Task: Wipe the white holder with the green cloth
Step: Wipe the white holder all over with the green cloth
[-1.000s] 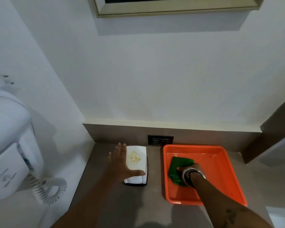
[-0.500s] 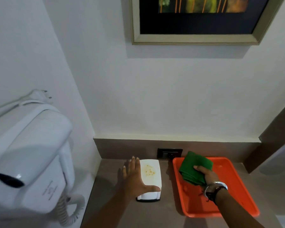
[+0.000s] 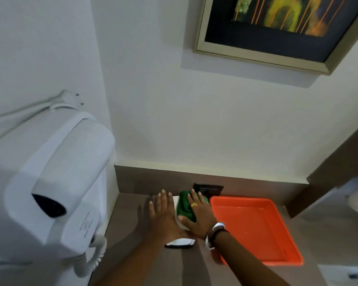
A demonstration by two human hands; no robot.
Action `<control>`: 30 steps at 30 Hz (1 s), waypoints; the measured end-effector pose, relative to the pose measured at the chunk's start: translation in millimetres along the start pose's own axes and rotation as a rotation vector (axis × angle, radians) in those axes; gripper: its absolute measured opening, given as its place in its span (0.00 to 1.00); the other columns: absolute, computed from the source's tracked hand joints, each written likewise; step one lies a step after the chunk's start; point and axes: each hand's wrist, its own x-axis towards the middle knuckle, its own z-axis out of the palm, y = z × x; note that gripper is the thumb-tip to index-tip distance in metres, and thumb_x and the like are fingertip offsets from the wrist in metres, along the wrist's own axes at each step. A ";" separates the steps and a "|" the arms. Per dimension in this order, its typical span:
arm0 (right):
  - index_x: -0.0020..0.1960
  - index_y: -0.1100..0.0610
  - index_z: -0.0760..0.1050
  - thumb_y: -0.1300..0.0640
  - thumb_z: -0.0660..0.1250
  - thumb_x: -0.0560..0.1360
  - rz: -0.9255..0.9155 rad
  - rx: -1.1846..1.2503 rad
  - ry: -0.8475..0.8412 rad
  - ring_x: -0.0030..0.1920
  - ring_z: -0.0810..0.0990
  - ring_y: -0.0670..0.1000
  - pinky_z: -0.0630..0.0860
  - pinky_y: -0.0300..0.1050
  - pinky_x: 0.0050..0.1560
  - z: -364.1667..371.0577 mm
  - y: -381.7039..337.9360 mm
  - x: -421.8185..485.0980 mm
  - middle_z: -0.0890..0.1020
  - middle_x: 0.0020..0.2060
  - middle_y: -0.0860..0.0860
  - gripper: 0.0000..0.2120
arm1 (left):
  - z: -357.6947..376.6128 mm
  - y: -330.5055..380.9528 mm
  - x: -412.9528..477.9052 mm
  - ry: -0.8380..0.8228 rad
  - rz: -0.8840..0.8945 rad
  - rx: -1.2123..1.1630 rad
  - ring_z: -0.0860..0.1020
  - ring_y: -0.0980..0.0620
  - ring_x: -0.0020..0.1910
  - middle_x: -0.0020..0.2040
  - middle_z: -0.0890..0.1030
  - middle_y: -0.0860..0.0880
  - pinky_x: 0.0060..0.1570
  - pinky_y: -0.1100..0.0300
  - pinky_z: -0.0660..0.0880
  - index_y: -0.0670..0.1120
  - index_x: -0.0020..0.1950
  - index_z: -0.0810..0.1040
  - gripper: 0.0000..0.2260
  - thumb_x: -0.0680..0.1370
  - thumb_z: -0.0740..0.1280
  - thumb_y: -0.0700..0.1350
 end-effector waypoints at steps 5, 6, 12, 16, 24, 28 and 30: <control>0.80 0.51 0.46 0.26 0.38 0.72 -0.223 -0.265 -0.067 0.79 0.34 0.53 0.36 0.58 0.77 8.6 18.7 -23.6 0.40 0.77 0.44 0.44 | 1.1 -3.1 2.6 -0.044 0.024 0.011 0.34 0.41 0.78 0.80 0.34 0.41 0.73 0.37 0.35 0.46 0.79 0.34 0.63 0.61 0.65 0.76; 0.80 0.51 0.46 0.25 0.37 0.71 -0.252 -0.283 -0.070 0.78 0.33 0.52 0.34 0.58 0.77 11.7 20.4 -29.4 0.40 0.78 0.44 0.45 | 1.4 -3.5 2.3 -0.041 0.028 0.026 0.35 0.41 0.78 0.80 0.35 0.41 0.74 0.37 0.36 0.45 0.79 0.34 0.60 0.64 0.66 0.74; 0.80 0.50 0.47 0.27 0.40 0.73 -0.213 -0.360 -0.080 0.80 0.38 0.51 0.35 0.59 0.77 3.3 20.1 -13.7 0.44 0.79 0.44 0.43 | -2.1 -2.4 2.5 -0.072 0.024 -0.018 0.22 0.44 0.72 0.75 0.25 0.46 0.65 0.41 0.20 0.49 0.76 0.28 0.70 0.53 0.66 0.81; 0.80 0.51 0.48 0.27 0.40 0.71 -0.132 -0.308 -0.039 0.80 0.39 0.51 0.35 0.58 0.76 1.6 5.0 10.6 0.45 0.79 0.44 0.43 | -0.9 -6.0 1.6 -0.088 0.035 -0.008 0.15 0.47 0.66 0.71 0.19 0.48 0.54 0.47 0.11 0.52 0.69 0.18 0.73 0.46 0.61 0.86; 0.80 0.47 0.46 0.25 0.43 0.74 -0.266 -0.354 -0.048 0.79 0.37 0.48 0.34 0.57 0.77 18.2 44.1 -50.5 0.45 0.80 0.43 0.41 | 0.1 1.7 4.0 -0.088 0.009 0.042 0.32 0.40 0.77 0.79 0.34 0.40 0.73 0.38 0.32 0.46 0.78 0.33 0.62 0.64 0.75 0.65; 0.80 0.49 0.51 0.26 0.41 0.72 -0.187 -0.338 -0.015 0.80 0.43 0.52 0.37 0.59 0.77 0.8 25.4 -16.1 0.47 0.78 0.43 0.43 | -4.2 0.7 0.3 -0.085 0.033 0.019 0.28 0.41 0.75 0.77 0.28 0.42 0.70 0.40 0.28 0.46 0.78 0.32 0.71 0.55 0.73 0.76; 0.80 0.51 0.50 0.28 0.43 0.73 -0.114 -0.308 -0.013 0.80 0.42 0.52 0.38 0.61 0.77 -2.2 9.5 4.2 0.47 0.80 0.45 0.42 | -7.5 -0.5 -0.7 -0.115 0.040 0.033 0.24 0.41 0.73 0.75 0.25 0.42 0.68 0.39 0.26 0.46 0.77 0.29 0.74 0.51 0.71 0.79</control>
